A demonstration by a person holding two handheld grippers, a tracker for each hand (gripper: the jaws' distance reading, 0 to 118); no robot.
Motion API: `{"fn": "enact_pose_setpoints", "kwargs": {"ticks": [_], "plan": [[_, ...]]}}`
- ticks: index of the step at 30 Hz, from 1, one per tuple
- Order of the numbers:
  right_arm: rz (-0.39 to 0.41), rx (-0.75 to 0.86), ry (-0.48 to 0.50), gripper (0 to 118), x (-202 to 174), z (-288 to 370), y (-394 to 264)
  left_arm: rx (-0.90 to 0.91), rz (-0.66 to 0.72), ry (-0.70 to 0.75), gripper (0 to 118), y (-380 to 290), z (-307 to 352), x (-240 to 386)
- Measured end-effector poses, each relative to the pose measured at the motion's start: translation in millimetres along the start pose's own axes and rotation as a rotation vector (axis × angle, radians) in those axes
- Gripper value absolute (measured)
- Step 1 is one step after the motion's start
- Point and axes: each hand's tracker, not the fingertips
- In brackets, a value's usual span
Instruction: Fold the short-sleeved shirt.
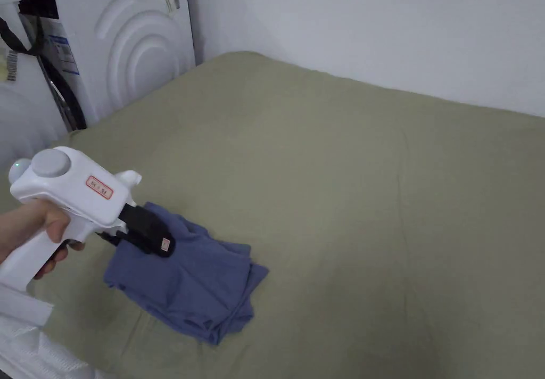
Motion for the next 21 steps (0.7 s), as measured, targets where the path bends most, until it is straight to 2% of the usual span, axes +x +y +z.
{"fn": "enact_pose_setpoints", "kwargs": {"ticks": [2,3,4,6,7,13,14,15,16,17,18,20,21], "plan": [[-0.005,0.007,0.001,1,7.0,0.8,5.5,0.002,0.007,0.047,28,5.4,0.5,-3.6],[-0.009,0.010,-0.003,1,7.5,0.1,7.3,0.005,-0.006,0.083,31,5.8,0.0,-2.2],[-0.009,0.015,-0.010,1,7.3,0.1,8.3,0.012,-0.016,0.088,49,4.7,-0.4,-0.2],[-0.011,0.017,0.000,1,11.0,1.1,10.7,0.080,-0.056,0.156,112,1.7,3.8,5.0],[-0.010,0.019,0.001,1,10.5,1.8,11.2,0.102,-0.055,0.153,118,-0.1,5.9,6.9],[0.022,0.035,0.009,1,3.8,17.9,13.5,0.172,-0.063,0.192,118,-10.3,30.2,26.2],[0.035,0.042,0.006,1,0.9,22.3,13.6,0.196,-0.064,0.199,116,-12.8,33.9,36.2],[0.048,0.055,0.001,1,-2.2,27.0,13.9,0.229,-0.063,0.194,101,-15.7,37.7,48.9],[0.060,0.065,-0.005,1,-5.4,31.2,14.8,0.272,-0.065,0.174,76,-24.1,40.5,65.1],[0.081,0.074,-0.011,1,-12.9,35.8,16.1,0.319,-0.070,0.134,42,-30.2,42.8,82.6],[0.118,0.101,-0.031,1,-20.0,41.5,18.5,0.364,-0.091,0.116,2,-36.0,41.8,104.6],[0.199,0.146,-0.090,1,-36.1,50.3,22.7,0.441,-0.133,0.113,0,-50.0,31.3,148.0],[0.249,0.183,-0.117,1,-47.4,55.2,23.9,0.489,-0.138,0.066,0,-58.2,26.7,172.9]]}}
